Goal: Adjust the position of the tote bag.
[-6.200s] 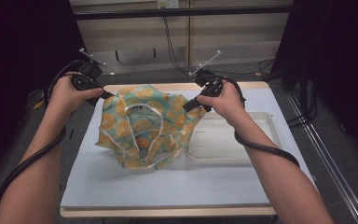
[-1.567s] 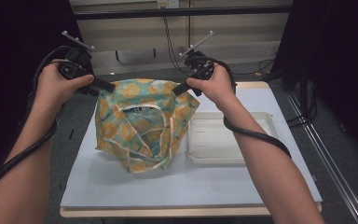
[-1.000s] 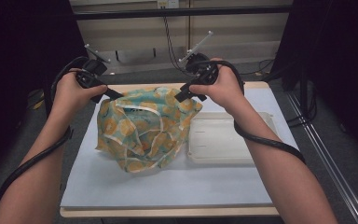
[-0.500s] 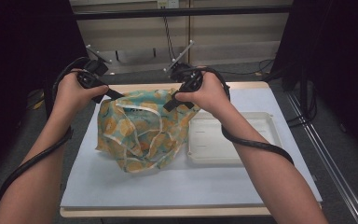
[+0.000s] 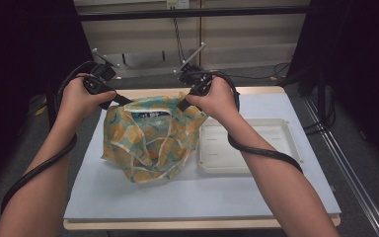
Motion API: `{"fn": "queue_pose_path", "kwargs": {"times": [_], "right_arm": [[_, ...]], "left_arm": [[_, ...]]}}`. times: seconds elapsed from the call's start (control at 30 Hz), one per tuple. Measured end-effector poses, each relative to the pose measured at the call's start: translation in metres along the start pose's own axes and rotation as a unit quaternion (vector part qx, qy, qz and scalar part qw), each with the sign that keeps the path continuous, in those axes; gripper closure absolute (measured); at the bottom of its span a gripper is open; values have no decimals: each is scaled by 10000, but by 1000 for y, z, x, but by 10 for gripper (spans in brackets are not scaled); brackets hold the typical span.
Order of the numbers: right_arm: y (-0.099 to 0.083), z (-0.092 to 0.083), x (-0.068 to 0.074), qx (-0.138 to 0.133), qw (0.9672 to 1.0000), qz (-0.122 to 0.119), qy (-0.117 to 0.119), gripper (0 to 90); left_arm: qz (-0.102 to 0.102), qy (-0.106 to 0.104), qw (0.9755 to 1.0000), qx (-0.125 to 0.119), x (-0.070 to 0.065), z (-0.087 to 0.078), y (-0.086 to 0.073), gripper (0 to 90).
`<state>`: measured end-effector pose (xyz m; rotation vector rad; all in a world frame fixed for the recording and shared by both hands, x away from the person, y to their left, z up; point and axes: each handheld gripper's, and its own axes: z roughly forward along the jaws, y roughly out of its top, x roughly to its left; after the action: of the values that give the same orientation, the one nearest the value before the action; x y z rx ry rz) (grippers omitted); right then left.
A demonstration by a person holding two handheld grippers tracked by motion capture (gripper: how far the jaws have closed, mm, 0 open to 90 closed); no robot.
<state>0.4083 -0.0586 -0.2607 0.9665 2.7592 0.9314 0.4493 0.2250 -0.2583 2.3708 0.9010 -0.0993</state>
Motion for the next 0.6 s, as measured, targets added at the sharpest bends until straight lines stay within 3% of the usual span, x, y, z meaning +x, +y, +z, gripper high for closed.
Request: {"fn": "queue_pose_path", "kwargs": {"times": [0.27,0.43,0.53,0.6], "right_arm": [[3,-14,0,60,10000,4,49,900],[6,-30,-1,-78,9998,59,184,900],[10,-37,-3,-306,9986,174,388,900],[14,-39,-3,-357,9986,144,353,900]], "left_arm": [[-3,-49,9999,-95,2,-5,0,899],[-25,-45,9998,-193,4,-8,1,899],[15,-27,9997,-232,5,-9,2,898],[-5,-18,9996,-273,7,-9,2,898]]}}
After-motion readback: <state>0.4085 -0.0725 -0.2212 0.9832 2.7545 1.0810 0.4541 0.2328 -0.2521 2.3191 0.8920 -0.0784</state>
